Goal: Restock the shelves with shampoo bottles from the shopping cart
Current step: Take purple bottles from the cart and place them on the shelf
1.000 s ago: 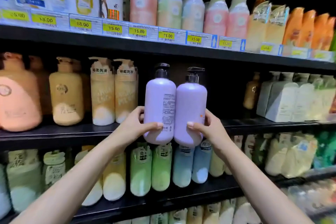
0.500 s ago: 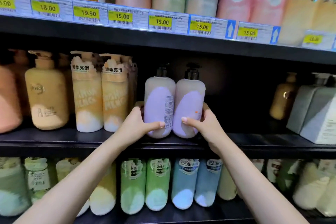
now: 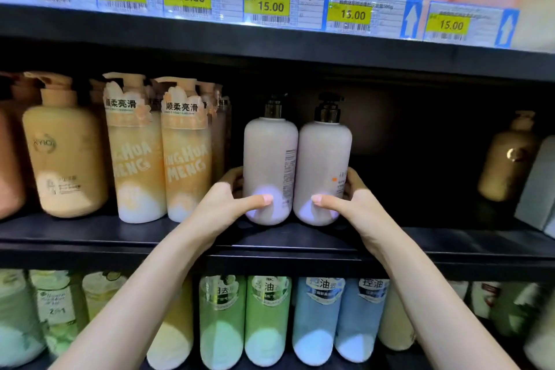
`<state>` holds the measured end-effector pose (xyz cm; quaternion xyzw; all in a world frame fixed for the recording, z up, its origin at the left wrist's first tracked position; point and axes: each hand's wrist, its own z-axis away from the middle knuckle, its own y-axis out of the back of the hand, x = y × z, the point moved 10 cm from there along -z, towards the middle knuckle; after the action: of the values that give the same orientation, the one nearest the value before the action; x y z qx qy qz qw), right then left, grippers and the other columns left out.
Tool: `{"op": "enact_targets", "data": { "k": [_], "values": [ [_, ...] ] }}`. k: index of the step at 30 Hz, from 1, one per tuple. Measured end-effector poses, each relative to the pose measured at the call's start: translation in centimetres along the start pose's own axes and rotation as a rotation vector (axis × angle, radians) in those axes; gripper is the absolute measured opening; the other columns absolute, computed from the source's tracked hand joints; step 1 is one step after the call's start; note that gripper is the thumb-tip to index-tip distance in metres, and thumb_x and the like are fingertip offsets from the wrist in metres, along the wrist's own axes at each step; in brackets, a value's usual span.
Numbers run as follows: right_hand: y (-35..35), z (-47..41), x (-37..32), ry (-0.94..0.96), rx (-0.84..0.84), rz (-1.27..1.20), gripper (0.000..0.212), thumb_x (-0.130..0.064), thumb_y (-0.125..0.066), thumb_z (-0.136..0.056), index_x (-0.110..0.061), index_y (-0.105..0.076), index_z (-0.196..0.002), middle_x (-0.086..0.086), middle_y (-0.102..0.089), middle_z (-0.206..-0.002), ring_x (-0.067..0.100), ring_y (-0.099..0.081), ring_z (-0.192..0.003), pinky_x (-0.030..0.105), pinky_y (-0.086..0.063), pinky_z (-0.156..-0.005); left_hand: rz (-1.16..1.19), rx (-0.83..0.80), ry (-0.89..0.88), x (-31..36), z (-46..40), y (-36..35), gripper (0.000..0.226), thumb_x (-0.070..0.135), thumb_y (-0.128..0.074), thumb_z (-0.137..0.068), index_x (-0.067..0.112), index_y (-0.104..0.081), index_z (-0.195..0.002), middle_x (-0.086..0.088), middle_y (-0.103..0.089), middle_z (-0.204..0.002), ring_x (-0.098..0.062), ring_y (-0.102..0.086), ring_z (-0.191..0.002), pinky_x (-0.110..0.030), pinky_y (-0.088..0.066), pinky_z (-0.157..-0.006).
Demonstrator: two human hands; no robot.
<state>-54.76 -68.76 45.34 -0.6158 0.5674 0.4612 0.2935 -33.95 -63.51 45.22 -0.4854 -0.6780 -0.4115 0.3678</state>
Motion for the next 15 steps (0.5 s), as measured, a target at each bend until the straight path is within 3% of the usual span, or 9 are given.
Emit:
{"op": "enact_targets", "data": {
  "k": [2,5,7,10,12,15],
  "values": [
    [-0.1,0.1,0.0,-0.005,-0.009,-0.006,0.062,-0.006,-0.075,-0.075,-0.017,-0.048,-0.129,-0.003,-0.068,-0.112,0.004,-0.067,-0.094,0.016,-0.052,-0.072,0.012,0.005,0.013,0.1,0.2,0.2,0.057,0.016,-0.077,-0.076,0.02,-0.049,-0.125,0.008,-0.065,-0.111,0.009,-0.062,-0.093,-0.005,-0.047,-0.073],
    [-0.1,0.2,0.0,-0.005,-0.01,-0.011,0.065,-0.007,-0.076,-0.074,-0.019,-0.047,-0.131,-0.005,-0.068,-0.111,0.005,-0.067,-0.096,0.017,-0.053,-0.073,0.053,-0.009,0.046,0.1,0.4,0.1,0.061,0.034,-0.076,-0.065,0.019,-0.055,-0.12,0.005,-0.068,-0.111,-0.004,-0.064,-0.102,-0.019,-0.049,-0.087],
    [-0.1,0.1,0.0,-0.008,-0.003,-0.021,0.065,-0.007,-0.077,-0.074,-0.019,-0.047,-0.129,-0.003,-0.068,-0.112,0.007,-0.067,-0.097,0.018,-0.054,-0.074,0.081,0.004,0.065,0.0,0.5,0.3,0.064,0.038,-0.074,-0.06,0.016,-0.055,-0.116,0.002,-0.069,-0.108,-0.008,-0.065,-0.102,-0.022,-0.049,-0.085],
    [0.0,0.1,0.0,-0.007,0.007,-0.026,0.066,-0.007,-0.078,-0.073,-0.02,-0.046,-0.129,-0.003,-0.067,-0.112,0.008,-0.066,-0.098,0.021,-0.053,-0.078,0.131,-0.033,0.097,-0.1,0.5,-0.2,0.064,0.037,-0.076,-0.05,0.01,-0.056,-0.105,-0.002,-0.07,-0.096,-0.013,-0.068,-0.088,-0.026,-0.052,-0.072],
    [0.0,0.1,-0.1,-0.007,0.007,-0.025,0.067,-0.007,-0.077,-0.073,-0.02,-0.046,-0.13,-0.006,-0.067,-0.11,0.007,-0.066,-0.097,0.021,-0.053,-0.079,0.128,-0.085,0.12,-0.3,0.6,-0.6,0.062,0.031,-0.076,-0.048,0.004,-0.054,-0.1,-0.001,-0.068,-0.087,-0.011,-0.066,-0.079,-0.019,-0.05,-0.065],
    [0.1,0.1,0.2,-0.013,0.013,-0.024,0.07,-0.009,-0.078,-0.072,-0.019,-0.045,-0.133,-0.007,-0.067,-0.11,0.01,-0.067,-0.099,0.029,-0.054,-0.084,0.095,-0.131,0.087,-0.1,0.7,-1.1,0.066,0.029,-0.08,-0.052,0.008,-0.056,-0.11,-0.001,-0.071,-0.102,-0.012,-0.068,-0.094,-0.022,-0.052,-0.08]
  ]
}}
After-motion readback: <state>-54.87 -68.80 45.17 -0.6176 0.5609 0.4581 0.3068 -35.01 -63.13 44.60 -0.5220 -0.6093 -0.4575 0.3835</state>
